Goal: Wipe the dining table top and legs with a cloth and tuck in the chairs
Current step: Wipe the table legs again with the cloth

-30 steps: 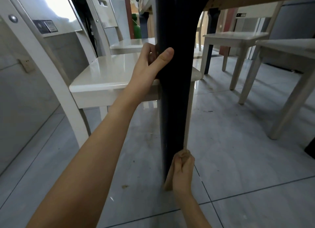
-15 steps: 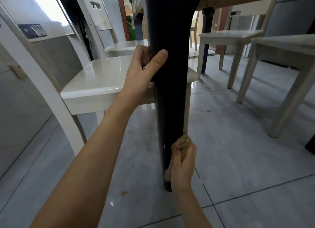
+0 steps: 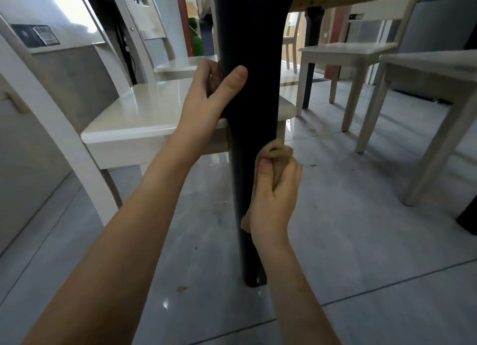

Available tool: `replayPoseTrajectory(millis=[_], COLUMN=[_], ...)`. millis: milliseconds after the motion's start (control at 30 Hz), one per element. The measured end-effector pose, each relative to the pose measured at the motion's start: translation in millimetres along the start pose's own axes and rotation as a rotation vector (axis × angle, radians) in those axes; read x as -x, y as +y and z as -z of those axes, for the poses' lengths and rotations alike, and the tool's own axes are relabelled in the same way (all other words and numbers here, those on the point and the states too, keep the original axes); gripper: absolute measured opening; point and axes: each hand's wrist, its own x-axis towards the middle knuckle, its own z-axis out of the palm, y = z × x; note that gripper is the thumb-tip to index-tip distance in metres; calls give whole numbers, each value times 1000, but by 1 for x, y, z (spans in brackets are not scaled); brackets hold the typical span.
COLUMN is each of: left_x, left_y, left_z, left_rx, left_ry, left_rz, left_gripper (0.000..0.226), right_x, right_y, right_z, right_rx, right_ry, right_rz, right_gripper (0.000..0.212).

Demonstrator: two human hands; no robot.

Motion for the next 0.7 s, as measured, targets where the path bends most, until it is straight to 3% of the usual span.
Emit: replayPoseTrajectory(millis=[167,333,433,533,600,700], left_x=[1,0,0,3,4,6], left_y=[0,0,1,2,4,5], left_z=[-3,-4,-3,-4,-5,-5], left_rx=[4,5,-5,9,26,25], left_ry=[4,7,15,14,16,29], left_rz=[13,11,5,-4,4,-8], left_gripper=[51,45,43,40,40,37], right_x=[44,89,91,64,37,2], right_y=[73,139,137,92,47,-1], right_z=[20,50,55,38,24,5], right_rx=[63,116,108,26,1,-16], right_ry=[-8,-41,-59,-25,-35,-37], right_rz=[-32,-427,-506,-433,-283,-116], right_gripper=[7,21,20,9,4,15])
